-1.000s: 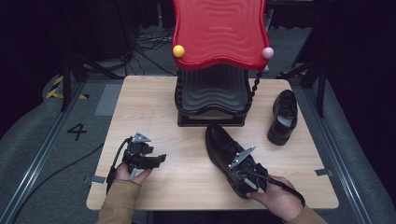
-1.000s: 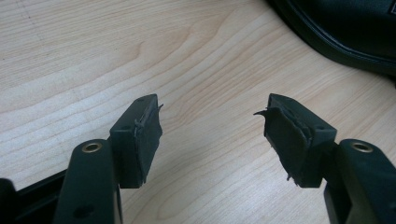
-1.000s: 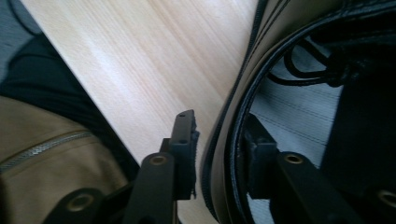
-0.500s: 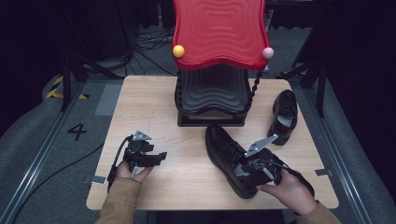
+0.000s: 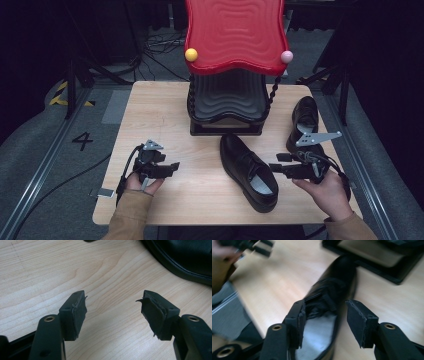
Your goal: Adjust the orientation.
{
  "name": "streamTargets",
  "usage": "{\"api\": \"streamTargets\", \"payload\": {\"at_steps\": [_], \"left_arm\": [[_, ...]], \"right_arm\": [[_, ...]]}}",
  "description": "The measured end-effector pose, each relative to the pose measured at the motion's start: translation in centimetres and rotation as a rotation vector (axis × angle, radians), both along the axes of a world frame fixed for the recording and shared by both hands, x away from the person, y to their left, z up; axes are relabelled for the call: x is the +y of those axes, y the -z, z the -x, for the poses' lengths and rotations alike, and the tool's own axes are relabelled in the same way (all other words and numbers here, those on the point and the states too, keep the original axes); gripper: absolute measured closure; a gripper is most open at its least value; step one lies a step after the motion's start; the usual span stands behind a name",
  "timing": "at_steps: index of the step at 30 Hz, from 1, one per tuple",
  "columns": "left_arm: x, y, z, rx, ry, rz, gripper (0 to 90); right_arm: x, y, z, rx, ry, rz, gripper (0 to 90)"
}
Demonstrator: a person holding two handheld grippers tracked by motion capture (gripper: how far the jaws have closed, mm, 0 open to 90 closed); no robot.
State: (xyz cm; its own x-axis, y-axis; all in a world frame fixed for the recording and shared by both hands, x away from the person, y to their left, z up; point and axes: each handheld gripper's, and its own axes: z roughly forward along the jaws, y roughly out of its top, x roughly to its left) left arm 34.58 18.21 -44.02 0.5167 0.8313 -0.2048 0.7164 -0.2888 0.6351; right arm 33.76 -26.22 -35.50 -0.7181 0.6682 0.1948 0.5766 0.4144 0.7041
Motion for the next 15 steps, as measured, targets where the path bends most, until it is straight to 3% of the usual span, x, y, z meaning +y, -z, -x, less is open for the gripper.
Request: {"api": "streamTargets", "payload": {"at_steps": [2,4,11,14,15], "left_arm": [[-0.1,0.1,0.0,0.003,0.002,0.0,36.8],[0.0,0.1,0.0,0.004,0.002,-0.001,36.9],[0.2,0.1,0.1,-0.003,-0.005,-0.007,36.8],[0.2,0.1,0.2,0.002,-0.007,-0.004,36.9],[0.2,0.1,0.2,0.001,-0.004,-0.007,36.9]], "right_arm": [[-0.7,0.0,-0.6,-0.012,0.047,0.0,50.1],[-1.4,0.0,-1.5,0.004,0.107,0.001,52.4],[-4.1,-0.2,-5.5,-0.004,0.291,0.027,45.0],[-4.7,-0.2,-6.6,0.006,0.332,0.046,45.7],[-5.0,-0.1,-7.3,0.028,0.351,0.062,45.5]]}}
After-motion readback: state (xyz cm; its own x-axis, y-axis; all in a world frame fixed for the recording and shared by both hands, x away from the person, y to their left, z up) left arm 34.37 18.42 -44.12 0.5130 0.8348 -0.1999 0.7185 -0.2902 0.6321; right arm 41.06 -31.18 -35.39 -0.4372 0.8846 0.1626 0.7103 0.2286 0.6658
